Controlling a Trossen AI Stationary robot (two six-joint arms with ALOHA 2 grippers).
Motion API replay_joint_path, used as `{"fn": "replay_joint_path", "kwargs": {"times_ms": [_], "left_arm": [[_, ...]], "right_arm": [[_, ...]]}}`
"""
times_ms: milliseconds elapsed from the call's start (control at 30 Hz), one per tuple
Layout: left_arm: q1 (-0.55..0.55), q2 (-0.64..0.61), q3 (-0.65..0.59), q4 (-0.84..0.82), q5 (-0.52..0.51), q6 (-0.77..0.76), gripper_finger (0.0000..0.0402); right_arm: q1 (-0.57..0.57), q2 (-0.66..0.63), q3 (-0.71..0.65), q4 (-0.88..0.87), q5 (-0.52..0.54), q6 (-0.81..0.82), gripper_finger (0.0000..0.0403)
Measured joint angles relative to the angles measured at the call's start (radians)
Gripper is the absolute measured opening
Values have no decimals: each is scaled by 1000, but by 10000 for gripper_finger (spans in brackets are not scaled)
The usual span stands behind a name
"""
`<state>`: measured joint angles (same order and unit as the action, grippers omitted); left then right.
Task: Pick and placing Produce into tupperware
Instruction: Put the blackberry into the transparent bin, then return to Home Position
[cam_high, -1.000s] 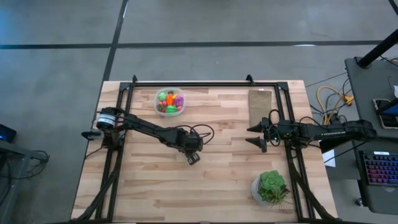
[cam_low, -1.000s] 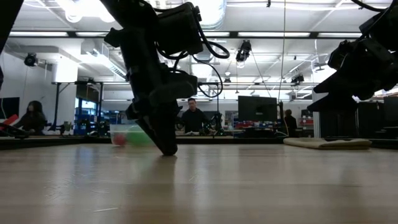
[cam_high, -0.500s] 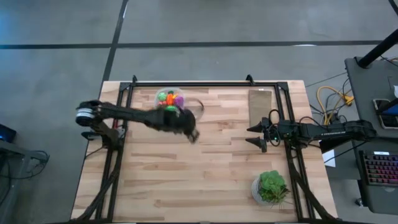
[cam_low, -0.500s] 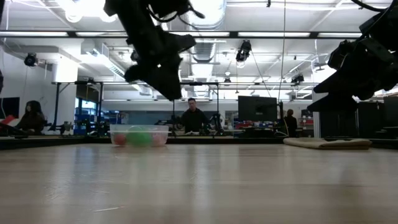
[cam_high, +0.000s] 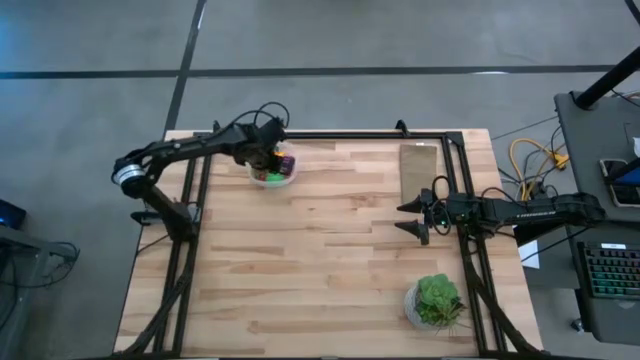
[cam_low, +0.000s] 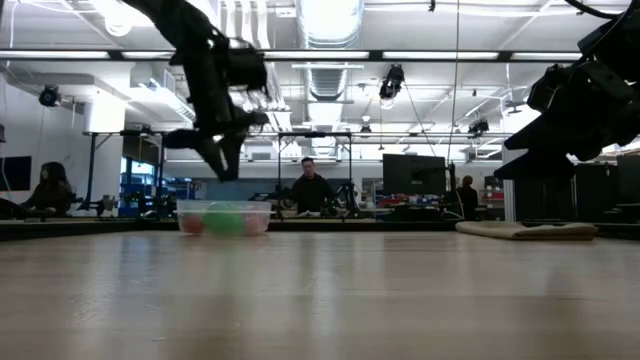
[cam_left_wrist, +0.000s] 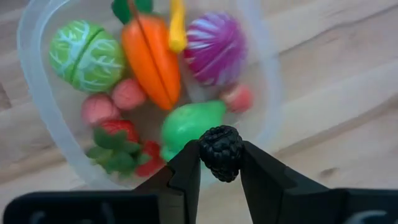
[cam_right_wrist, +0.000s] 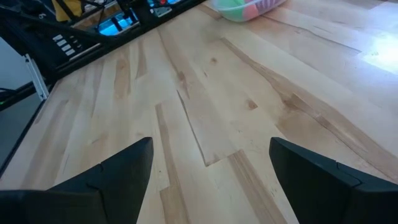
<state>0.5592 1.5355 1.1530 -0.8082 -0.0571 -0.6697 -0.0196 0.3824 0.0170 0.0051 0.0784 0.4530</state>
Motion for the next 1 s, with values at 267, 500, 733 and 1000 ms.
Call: {"fn": "replay_joint_path", "kwargs": {"times_ms": [267, 500, 733, 1000], "left_arm": [[22, 50, 2, 41, -9, 79, 122], [31, 61, 4, 64, -71, 75, 186], [-62, -52, 5, 205, -23, 160, 207], [-241, -330, 8, 436, 30, 158, 208]], "right_arm": [[0, 0, 0, 0, 0, 0, 313], [0, 0, 0, 0, 0, 0, 313], [0, 0, 0, 0, 0, 0, 313], [0, -1, 0, 0, 0, 0, 313]]}}
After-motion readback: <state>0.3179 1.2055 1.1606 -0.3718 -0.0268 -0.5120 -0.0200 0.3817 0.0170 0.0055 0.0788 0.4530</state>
